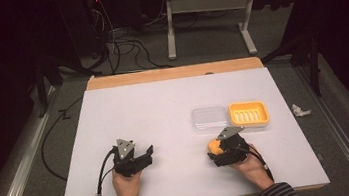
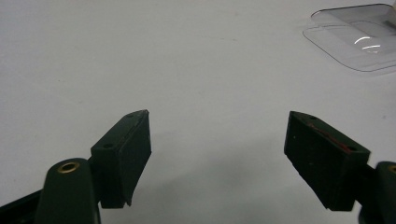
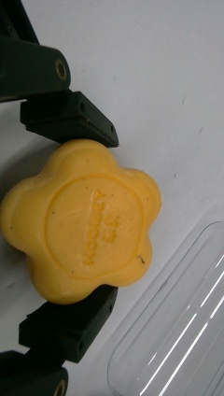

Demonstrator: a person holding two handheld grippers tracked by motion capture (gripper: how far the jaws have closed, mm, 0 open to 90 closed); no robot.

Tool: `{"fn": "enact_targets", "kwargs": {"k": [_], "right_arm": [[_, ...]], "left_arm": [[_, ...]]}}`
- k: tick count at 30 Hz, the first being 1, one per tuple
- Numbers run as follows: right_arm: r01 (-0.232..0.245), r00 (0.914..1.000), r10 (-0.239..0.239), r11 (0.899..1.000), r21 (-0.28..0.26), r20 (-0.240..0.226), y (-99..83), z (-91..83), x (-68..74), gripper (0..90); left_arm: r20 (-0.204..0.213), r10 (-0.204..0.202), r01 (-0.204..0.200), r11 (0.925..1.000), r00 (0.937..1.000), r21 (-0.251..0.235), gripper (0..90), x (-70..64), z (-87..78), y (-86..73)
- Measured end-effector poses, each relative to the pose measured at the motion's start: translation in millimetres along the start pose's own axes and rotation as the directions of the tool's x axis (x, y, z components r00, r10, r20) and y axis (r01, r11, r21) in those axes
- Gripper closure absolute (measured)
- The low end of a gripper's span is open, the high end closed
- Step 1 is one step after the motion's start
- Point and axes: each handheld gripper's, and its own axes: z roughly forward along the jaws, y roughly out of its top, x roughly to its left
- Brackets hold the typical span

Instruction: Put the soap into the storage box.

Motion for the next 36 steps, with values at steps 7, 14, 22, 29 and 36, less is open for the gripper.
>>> {"fn": "enact_targets", "kwargs": {"k": [7, 14, 22, 29, 36], "right_arm": [[-0.005, 0.9998, 0.005, 1.0, 0.006, -0.017, 0.2, 0.6, -1.9, 25.5], [0.004, 0.9996, -0.003, 1.0, 0.01, -0.029, 0.7, 0.5, -3.4, 26.0], [0.038, 0.999, -0.038, 0.999, 0.003, -0.025, 1.0, -1.4, -1.0, 26.2], [0.056, 0.9975, -0.058, 0.998, -0.032, -0.041, 0.9, -7.0, 1.8, 26.5], [0.071, 0.9964, -0.073, 0.997, -0.036, -0.043, 1.4, -9.6, 3.3, 26.7]], "left_arm": [[-0.004, -0.001, 0.001, 1.0, 1.0, -0.003, 23.5, 0.0, 0.3, 0.0], [-0.005, -0.007, 0.007, 1.0, 1.0, -0.003, 23.6, 0.0, 0.7, 0.2], [-0.002, 0.0, 0.0, 1.0, 1.0, -0.001, 23.7, -0.1, 0.3, -0.1], [0.0, -0.001, 0.001, 1.0, 1.0, -0.002, 23.8, -0.1, 0.2, -0.1], [0.0, -0.007, 0.007, 1.0, 1.0, -0.002, 23.8, -0.2, 0.4, 0.1]]}}
